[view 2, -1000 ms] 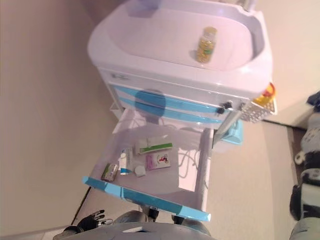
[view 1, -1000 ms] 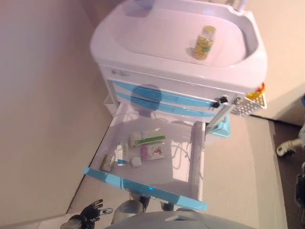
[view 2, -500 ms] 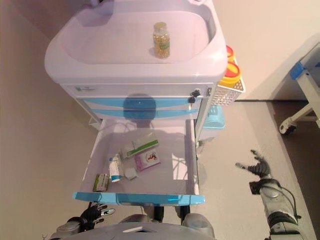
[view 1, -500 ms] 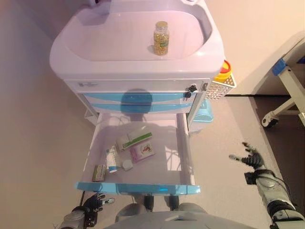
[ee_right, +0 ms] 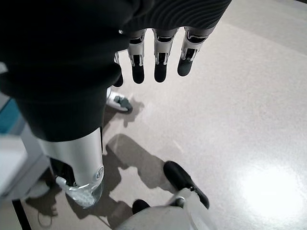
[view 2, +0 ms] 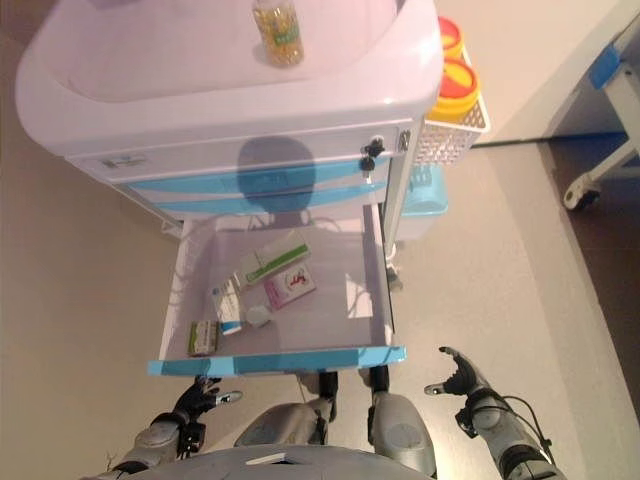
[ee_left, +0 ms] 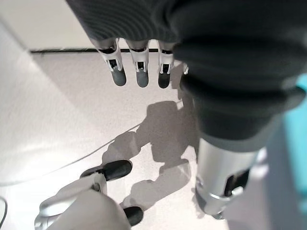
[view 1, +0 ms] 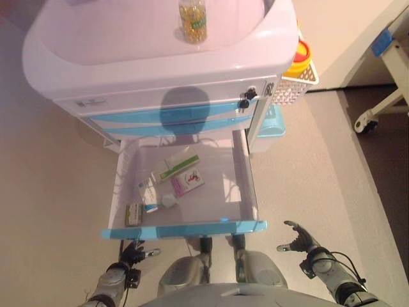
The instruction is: Open the drawer and pick up the medicine
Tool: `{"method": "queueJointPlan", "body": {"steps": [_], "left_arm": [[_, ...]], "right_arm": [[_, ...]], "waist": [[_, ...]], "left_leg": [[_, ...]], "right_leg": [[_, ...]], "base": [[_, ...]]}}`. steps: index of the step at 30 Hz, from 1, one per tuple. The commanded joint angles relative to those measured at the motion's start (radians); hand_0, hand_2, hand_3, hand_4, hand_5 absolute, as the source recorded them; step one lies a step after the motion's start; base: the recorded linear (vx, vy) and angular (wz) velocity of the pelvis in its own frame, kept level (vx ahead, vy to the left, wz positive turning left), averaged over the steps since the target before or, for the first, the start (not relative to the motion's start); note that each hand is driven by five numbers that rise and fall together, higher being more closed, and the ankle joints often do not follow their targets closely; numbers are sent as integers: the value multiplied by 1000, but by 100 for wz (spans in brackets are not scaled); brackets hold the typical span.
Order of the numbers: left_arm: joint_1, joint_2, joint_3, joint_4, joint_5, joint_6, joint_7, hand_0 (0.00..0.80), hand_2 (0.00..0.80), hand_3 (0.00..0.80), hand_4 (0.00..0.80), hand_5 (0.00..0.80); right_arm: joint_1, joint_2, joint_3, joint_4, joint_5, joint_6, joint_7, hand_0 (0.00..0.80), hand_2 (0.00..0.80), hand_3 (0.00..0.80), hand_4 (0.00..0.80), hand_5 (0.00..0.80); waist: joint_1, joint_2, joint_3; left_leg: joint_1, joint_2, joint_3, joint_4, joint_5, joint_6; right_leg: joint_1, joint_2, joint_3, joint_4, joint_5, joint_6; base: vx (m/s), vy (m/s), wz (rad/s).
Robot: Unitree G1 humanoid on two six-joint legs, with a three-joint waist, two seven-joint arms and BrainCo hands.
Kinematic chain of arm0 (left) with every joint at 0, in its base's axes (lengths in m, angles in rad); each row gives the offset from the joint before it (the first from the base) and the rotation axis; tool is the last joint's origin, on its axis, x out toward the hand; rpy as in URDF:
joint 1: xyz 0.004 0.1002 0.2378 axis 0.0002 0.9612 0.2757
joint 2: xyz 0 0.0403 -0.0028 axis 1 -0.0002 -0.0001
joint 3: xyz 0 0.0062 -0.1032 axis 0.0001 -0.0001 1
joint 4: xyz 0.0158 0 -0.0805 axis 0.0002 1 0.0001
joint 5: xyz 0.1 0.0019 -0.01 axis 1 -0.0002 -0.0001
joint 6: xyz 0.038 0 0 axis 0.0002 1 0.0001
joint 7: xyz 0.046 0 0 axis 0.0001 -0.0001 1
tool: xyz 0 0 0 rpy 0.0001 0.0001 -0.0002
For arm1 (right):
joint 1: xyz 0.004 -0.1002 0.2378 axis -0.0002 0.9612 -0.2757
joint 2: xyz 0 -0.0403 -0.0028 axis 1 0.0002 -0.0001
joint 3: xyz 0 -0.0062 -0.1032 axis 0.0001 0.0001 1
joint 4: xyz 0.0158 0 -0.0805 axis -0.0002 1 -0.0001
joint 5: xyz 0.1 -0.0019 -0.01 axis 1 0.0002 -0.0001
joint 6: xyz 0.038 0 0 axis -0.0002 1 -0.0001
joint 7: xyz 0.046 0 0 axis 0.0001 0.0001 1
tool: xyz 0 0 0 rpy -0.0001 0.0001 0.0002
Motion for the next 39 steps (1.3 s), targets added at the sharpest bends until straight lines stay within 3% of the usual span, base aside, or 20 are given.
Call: {"method": "queueJointPlan", "body": {"steps": [1, 8, 14, 21, 30, 36, 39], "left_arm": [[-68, -9, -39, -74, 44, -91, 81, 0, 0, 0, 0, 0], [-124, 46, -92, -234, 109, -51, 147, 0, 0, 0, 0, 0], [-151, 97, -78, -317, 134, -43, 171, 0, 0, 0, 0, 0], [-218, 216, -34, -390, 146, -45, 310, 0, 0, 0, 0, 0], [-358, 409, 124, -402, -9, 14, 440, 0, 0, 0, 0, 0], [-513, 474, 169, -351, -113, 96, 525, 0, 0, 0, 0, 0], [-597, 482, 182, -291, -180, 100, 552, 0, 0, 0, 0, 0]], "right_arm": [[-18, -40, 49, -58, 36, 3, -55, 0, 0, 0, 0, 0], [-59, -67, 58, -114, 75, 15, -37, 0, 0, 0, 0, 0], [-33, -78, 61, -158, 94, 17, -12, 0, 0, 0, 0, 0], [5, -90, 60, -202, 127, 5, -11, 0, 0, 0, 0, 0], [40, -111, 50, -247, 161, 4, -19, 0, 0, 0, 0, 0], [47, -108, 77, -268, 174, -5, -22, 0, 0, 0, 0, 0], [46, -104, 104, -279, 170, -5, -29, 0, 0, 0, 0, 0]], "waist": [[-18, -27, 30], [-17, -31, 93], [-17, -45, 112], [-35, -50, 123], [-64, -60, 120], [-91, -76, 110], [-109, -83, 104]], "left_leg": [[-100, -18, -47, 168, -145, 14], [-232, -28, -36, 311, -167, 34], [-325, -46, -23, 441, -211, 49], [-388, -66, -17, 523, -241, 61], [-426, -78, 1, 588, -269, 69], [-450, -84, 17, 640, -297, 75], [-459, -82, 23, 648, -302, 79]], "right_leg": [[-106, -32, -1, 213, -124, 34], [-238, -15, 9, 348, -144, 10], [-311, -7, 22, 443, -165, 1], [-371, 11, 53, 491, -165, -2], [-398, 21, 89, 506, -158, -4], [-420, 34, 120, 513, -146, -1], [-431, 47, 140, 516, -143, 0]], "base": [[-55, 43, -17], [-9, 52, -12], [77, 35, -15], [98, 52, -7], [83, 58, -9], [75, 56, -10], [48, 55, -15]]}}
